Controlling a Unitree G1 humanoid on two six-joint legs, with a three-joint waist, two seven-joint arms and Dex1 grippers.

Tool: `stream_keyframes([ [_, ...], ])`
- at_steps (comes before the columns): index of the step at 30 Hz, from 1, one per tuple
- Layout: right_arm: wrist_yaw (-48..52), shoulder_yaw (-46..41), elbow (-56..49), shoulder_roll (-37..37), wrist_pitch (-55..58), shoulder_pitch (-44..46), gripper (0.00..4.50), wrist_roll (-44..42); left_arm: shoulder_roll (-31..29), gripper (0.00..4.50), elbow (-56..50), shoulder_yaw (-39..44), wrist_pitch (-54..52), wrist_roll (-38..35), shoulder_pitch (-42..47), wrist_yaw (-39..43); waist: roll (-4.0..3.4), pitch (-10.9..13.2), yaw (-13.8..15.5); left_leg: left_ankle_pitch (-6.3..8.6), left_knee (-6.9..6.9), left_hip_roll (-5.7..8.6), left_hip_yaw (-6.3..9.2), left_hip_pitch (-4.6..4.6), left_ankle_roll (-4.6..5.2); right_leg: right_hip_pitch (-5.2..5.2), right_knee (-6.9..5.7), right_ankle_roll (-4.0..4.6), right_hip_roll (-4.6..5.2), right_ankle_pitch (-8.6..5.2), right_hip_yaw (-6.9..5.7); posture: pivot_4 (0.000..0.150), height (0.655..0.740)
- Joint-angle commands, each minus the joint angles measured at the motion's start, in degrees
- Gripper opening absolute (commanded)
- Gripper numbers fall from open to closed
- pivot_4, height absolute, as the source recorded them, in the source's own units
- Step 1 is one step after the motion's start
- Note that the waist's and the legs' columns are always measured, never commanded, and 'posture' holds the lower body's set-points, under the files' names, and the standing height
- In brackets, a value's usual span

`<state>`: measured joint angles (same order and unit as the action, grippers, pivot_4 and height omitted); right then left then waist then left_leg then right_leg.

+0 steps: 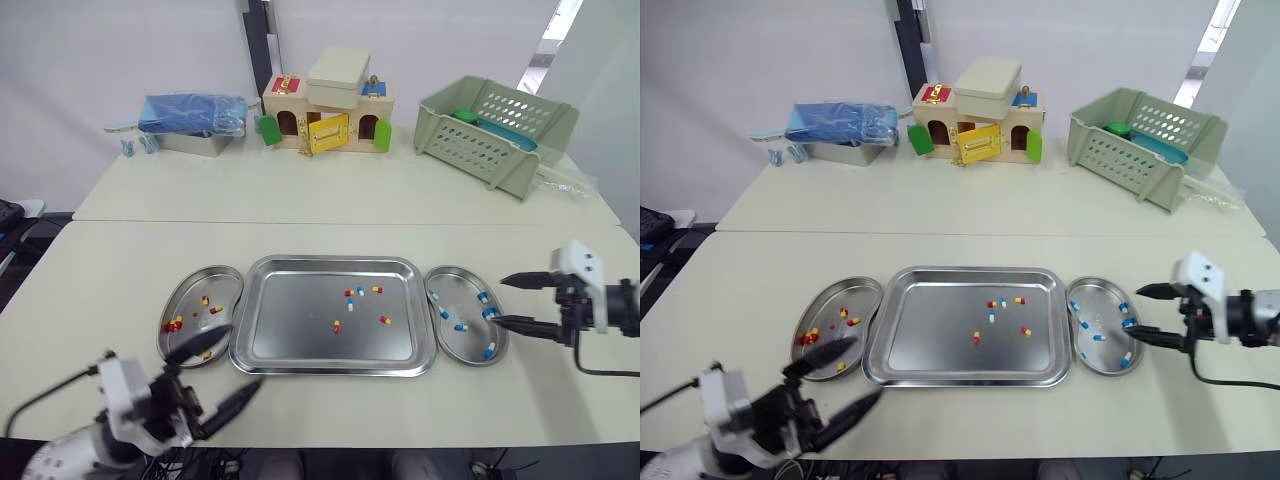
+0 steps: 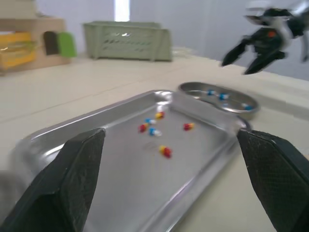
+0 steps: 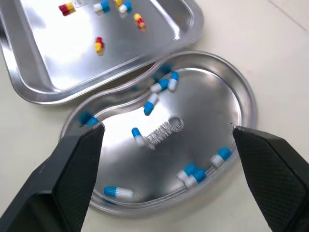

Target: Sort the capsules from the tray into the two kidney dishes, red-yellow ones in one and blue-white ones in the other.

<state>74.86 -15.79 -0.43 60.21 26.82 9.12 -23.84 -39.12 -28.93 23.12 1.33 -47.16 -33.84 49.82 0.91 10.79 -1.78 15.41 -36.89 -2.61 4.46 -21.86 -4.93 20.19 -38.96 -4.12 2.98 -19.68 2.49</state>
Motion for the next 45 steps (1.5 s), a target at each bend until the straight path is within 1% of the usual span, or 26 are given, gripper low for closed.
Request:
stream_keyframes([
  [1, 3.0, -4.6, 3.4, 1.7, -1.8, -0.7, 4.46, -2.3, -5.1, 4.5, 0.9, 11.1, -9.0, -6.1, 0.1, -3.0, -0.02, 0.0, 0.0, 0.0, 0.01, 0.0, 0.0, 0.01, 0.0, 0.0, 0.0, 0.0, 0.0, 0.0, 0.0, 0.15, 0.74],
  [2, 3.7, -4.9, 4.4, 1.9, -2.4, -1.0, 4.46, -2.3, -6.7, 4.5, 2.1, 13.6, -11.4, -7.2, 0.8, -3.5, -0.01, 0.0, 0.0, 0.0, 0.01, 0.01, -0.01, 0.02, 0.0, 0.0, -0.01, 0.0, 0.0, 0.0, 0.01, 0.15, 0.74],
  [3, 4.4, -5.3, 6.1, 1.9, -3.8, -1.2, 4.46, -2.1, -9.1, 4.5, 5.4, 17.2, -14.5, -8.1, 1.8, -3.9, -0.01, 0.0, -0.1, 0.0, 0.02, 0.0, 0.0, 0.02, 0.0, 0.0, -0.02, 0.01, -0.02, -0.01, -0.02, 0.15, 0.74],
  [4, 4.7, -5.8, 7.8, 1.5, -5.9, -1.3, 4.46, -1.7, -11.1, 4.5, 9.6, 20.1, -15.9, -7.5, 3.3, -3.5, -0.02, 0.0, -0.1, 0.0, 0.02, 0.0, 0.0, 0.03, 0.0, 0.01, -0.02, 0.01, -0.02, -0.01, -0.02, 0.15, 0.74],
  [7, 5.3, -5.5, 12.2, 1.2, -10.9, -1.1, 4.46, -0.6, -15.9, 4.5, 19.4, 23.9, -17.2, -1.8, 5.3, 0.4, -0.04, 0.0, -0.2, 0.0, 0.04, 0.01, -0.02, 0.04, 0.0, 0.03, -0.02, 0.02, -0.02, -0.01, -0.01, 0.15, 0.74],
  [10, 5.8, -4.2, 17.3, 1.3, -15.1, -0.5, 4.46, 0.9, -19.8, 4.5, 27.2, 24.6, -17.9, 3.0, 6.7, 4.0, -0.08, 0.0, -0.4, 0.0, 0.09, 0.01, -0.08, 0.02, 0.0, 0.06, 0.03, 0.02, -0.02, -0.01, 0.05, 0.15, 0.74],
  [14, 6.4, -2.2, 21.8, 1.0, -18.2, 0.5, 4.46, 2.6, -24.3, 4.5, 36.7, 22.6, -16.2, 9.9, 9.4, 9.6, -0.11, 0.0, -0.6, -0.01, 0.14, 0.0, -0.11, 0.05, -0.01, 0.11, -0.03, 0.04, -0.02, -0.02, 0.03, 0.15, 0.74],
  [16, 6.5, -1.6, 22.6, 0.8, -18.9, 0.8, 4.46, 3.0, -25.5, 4.5, 40.7, 21.9, -14.8, 12.0, 11.7, 12.1, -0.11, 0.0, -0.7, -0.01, 0.14, -0.01, -0.11, 0.06, -0.01, 0.11, -0.04, 0.04, -0.03, -0.02, 0.04, 0.15, 0.74],
  [20, 6.2, -1.5, 21.7, 0.9, -18.2, 0.6, 4.46, 2.6, -26.2, 4.5, 45.2, 20.6, -13.6, 14.7, 16.0, 15.0, -0.15, 0.1, -0.9, -0.01, 0.15, -0.01, -0.11, 0.03, -0.01, 0.12, -0.03, 0.04, -0.02, -0.02, 0.04, 0.15, 0.74],
  [27, 5.5, -2.8, 19.6, 1.0, -17.3, -1.7, 4.46, 2.0, -24.9, 4.5, 47.6, 18.1, -12.8, 18.1, 20.3, 17.6, -0.15, 0.1, -0.9, -0.01, 0.15, -0.02, -0.1, 0.02, -0.02, 0.11, -0.04, 0.03, -0.01, -0.02, 0.02, 0.15, 0.74],
  [33, 4.7, -3.3, 17.9, 0.8, -16.7, -3.2, 4.46, 1.3, -23.8, 4.5, 46.8, 16.6, -12.9, 19.7, 21.7, 17.6, -0.15, 0.1, -1.1, -0.01, 0.15, -0.02, -0.1, 0.03, -0.01, 0.11, -0.06, 0.03, -0.01, -0.02, 0.03, 0.15, 0.74],
  [36, 4.0, -4.3, 15.9, 0.3, -16.6, -4.3, 4.46, 0.5, -24.0, 4.5, 47.3, 14.4, -11.1, 22.1, 21.9, 18.2, -0.16, 0.1, -1.1, -0.01, 0.15, -0.02, -0.1, 0.04, -0.01, 0.11, -0.06, 0.03, -0.01, -0.02, 0.03, 0.15, 0.74],
  [38, 4.1, -5.3, 14.3, -0.1, -16.4, -5.7, 4.46, -0.3, -24.0, 4.5, 47.5, 13.4, -11.0, 22.5, 23.0, 18.4, -0.15, 0.1, -1.0, -0.01, 0.15, -0.03, -0.1, 0.02, -0.01, 0.11, -0.06, 0.03, -0.01, -0.02, 0.02, 0.15, 0.74],
  [41, 4.7, -6.9, 10.2, -0.9, -16.2, -9.2, 4.46, -2.0, -24.4, 4.5, 47.2, 11.6, -10.9, 22.9, 25.1, 19.2, -0.14, 0.1, -0.8, -0.01, 0.14, -0.02, -0.09, 0.01, -0.02, 0.11, -0.06, 0.03, -0.01, -0.02, 0.01, 0.15, 0.74],
  [45, 5.5, -8.8, 1.0, -3.2, -15.7, -16.0, 4.46, -5.4, -24.2, 4.5, 42.6, 8.5, -12.8, 21.9, 28.1, 20.6, -0.14, 0.1, -0.5, -0.01, 0.13, -0.02, -0.08, 0.01, -0.02, 0.08, -0.06, 0.03, -0.01, -0.02, 0.01, 0.15, 0.74],
])
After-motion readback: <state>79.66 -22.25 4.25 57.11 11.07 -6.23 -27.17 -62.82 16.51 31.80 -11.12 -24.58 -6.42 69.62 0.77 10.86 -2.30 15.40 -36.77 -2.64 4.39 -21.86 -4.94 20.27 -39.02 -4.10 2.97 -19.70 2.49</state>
